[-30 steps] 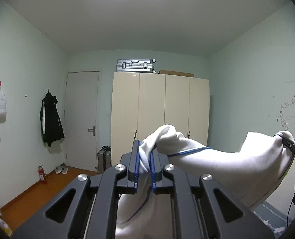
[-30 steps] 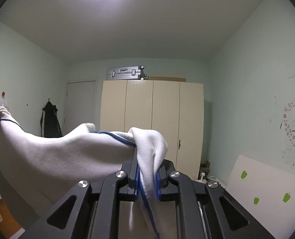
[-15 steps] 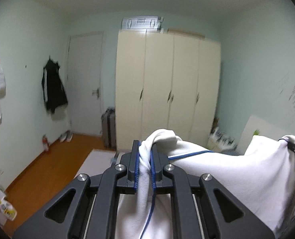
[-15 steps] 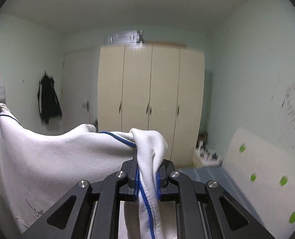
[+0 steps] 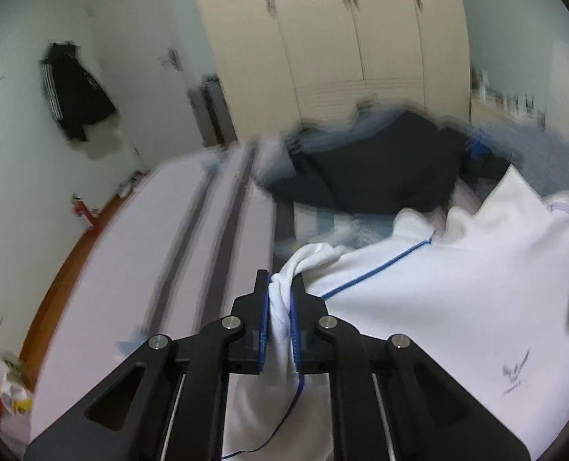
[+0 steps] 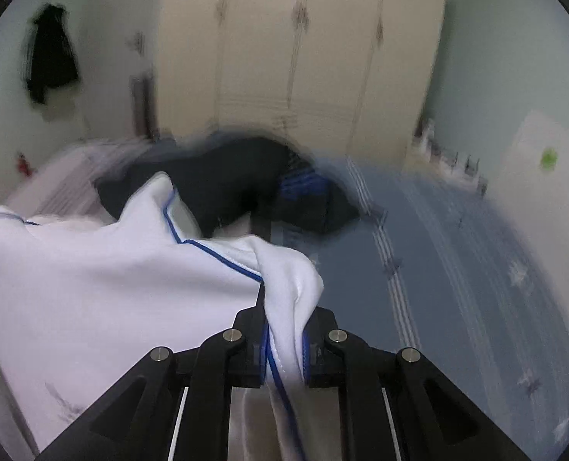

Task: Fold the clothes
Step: 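Lift the white hoodie high with both grippers and shake it out, then lower the hoodie onto the bed and open both grippers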

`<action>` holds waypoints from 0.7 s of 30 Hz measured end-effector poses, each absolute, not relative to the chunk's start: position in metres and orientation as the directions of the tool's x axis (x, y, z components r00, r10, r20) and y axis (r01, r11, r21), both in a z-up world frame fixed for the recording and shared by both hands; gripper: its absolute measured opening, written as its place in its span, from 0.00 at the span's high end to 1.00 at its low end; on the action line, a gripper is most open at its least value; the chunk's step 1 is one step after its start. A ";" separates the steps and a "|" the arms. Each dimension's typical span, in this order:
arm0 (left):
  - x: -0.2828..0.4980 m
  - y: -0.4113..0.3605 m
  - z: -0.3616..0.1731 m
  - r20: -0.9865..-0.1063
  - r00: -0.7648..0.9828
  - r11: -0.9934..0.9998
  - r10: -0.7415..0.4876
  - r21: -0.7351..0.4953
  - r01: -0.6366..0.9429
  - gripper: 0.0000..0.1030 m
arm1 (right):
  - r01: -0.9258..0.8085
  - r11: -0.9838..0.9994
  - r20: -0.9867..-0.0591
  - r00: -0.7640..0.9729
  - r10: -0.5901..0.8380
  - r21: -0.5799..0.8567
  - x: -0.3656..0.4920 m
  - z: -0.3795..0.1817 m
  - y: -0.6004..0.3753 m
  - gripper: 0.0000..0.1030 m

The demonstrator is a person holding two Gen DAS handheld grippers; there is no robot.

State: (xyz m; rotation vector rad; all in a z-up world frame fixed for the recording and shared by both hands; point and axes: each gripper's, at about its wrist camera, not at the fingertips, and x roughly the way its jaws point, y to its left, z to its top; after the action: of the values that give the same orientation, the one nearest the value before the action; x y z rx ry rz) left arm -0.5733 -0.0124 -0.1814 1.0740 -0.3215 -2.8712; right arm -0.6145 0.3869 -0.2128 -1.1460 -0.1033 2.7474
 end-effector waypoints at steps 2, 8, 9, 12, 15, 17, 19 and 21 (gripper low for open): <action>-0.590 -0.010 -0.225 -0.641 -0.751 -0.974 -0.156 0.225 0.010 0.93 | -0.172 -0.977 -0.709 -0.673 0.211 -0.128 -0.626 -0.256 0.389 0.89; -0.619 -0.024 -0.256 -0.702 -0.699 -0.987 -0.135 0.158 0.031 0.80 | -0.194 -0.974 -0.750 -0.626 0.213 -0.114 -0.646 -0.300 0.397 0.76; -0.624 -0.031 -0.257 -0.729 -0.673 -0.990 -0.130 0.134 0.046 0.75 | -0.200 -0.975 -0.765 -0.613 0.199 -0.094 -0.648 -0.301 0.401 0.70; -0.629 -0.051 -0.259 -0.776 -0.623 -0.995 -0.096 0.061 0.078 0.43 | -0.186 -0.983 -0.800 -0.588 0.118 -0.008 -0.642 -0.290 0.413 0.41; -0.613 -0.071 -0.237 -0.756 -0.649 -0.995 -0.090 0.045 0.085 0.34 | -0.138 -0.990 -0.790 -0.606 0.097 -0.016 -0.617 -0.272 0.424 0.41; -0.599 -0.087 -0.221 -0.749 -0.658 -0.996 -0.083 0.041 0.080 0.28 | -0.131 -0.991 -0.786 -0.612 0.087 -0.007 -0.594 -0.259 0.437 0.41; -0.582 -0.101 -0.207 -0.750 -0.657 -0.996 -0.084 0.054 0.066 0.27 | -0.148 -0.989 -0.789 -0.608 0.093 -0.003 -0.565 -0.248 0.457 0.41; -0.556 -0.113 -0.201 -0.766 -0.636 -0.996 -0.089 0.078 0.045 0.27 | -0.168 -0.986 -0.794 -0.598 0.106 -0.004 -0.539 -0.243 0.480 0.41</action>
State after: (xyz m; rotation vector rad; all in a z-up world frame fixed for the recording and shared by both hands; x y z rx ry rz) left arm -0.5561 -0.1128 -0.2012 1.3041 -0.0792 -2.7756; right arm -0.5389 0.4800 -0.2428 -1.3235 0.1065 2.6768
